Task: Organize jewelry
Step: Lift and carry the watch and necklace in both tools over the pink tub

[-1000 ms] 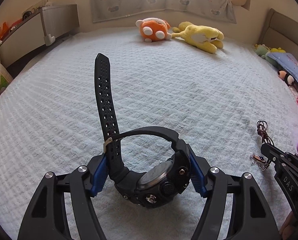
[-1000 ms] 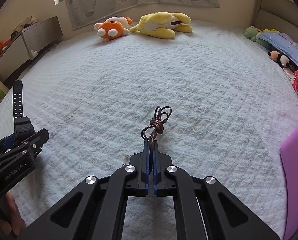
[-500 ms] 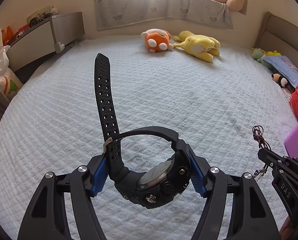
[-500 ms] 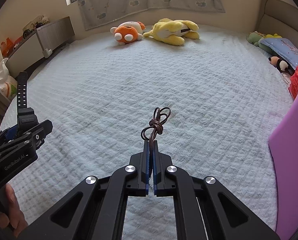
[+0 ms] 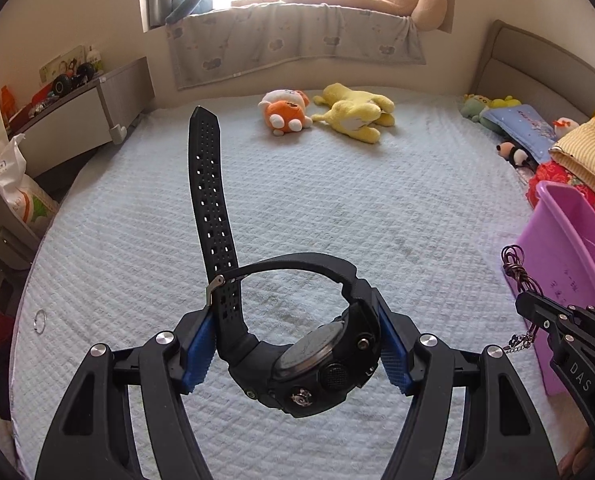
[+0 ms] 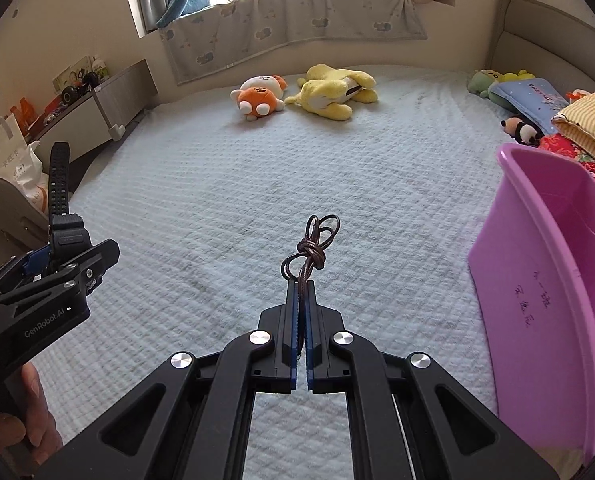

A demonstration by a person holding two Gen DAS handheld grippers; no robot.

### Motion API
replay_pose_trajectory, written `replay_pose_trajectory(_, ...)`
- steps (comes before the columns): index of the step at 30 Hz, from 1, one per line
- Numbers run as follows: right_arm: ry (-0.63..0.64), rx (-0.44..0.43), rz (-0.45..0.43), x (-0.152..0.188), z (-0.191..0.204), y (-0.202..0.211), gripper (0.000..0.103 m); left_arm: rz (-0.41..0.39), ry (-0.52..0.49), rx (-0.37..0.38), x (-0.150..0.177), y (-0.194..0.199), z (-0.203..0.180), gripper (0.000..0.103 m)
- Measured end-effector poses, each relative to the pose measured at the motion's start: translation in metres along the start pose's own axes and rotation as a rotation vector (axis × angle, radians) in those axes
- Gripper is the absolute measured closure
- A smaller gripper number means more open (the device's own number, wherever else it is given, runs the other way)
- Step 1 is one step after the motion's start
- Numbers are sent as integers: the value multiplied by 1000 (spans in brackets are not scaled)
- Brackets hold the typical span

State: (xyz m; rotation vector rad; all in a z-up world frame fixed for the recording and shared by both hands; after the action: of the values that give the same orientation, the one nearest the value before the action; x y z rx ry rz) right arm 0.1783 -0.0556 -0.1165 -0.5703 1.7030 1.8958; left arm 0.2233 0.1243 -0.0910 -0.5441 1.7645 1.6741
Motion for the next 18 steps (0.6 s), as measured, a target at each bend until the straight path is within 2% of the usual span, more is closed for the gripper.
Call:
replay_pose_trajectory(10,-75,74,-27,1,-32,125,100,29,-94,135,-9,90,-65,36)
replay_pose_trajectory(18,-141,158,-33,11,-94,196,100,27,-160,250,-21,135,-141,36)
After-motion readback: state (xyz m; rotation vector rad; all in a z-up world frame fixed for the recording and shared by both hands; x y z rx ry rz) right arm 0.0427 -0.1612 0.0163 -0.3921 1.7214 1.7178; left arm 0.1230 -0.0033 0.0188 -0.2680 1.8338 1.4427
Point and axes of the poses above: each gripper's, at about its wrist camera, not at the fingertips, and y roughly against the way its jaws point, z to its left, x to its underside, the point moved 5 cm from there along -y, roughly the way its jaws point, and after that the axes turned 1 degree about -z, right-handed, at the moved point
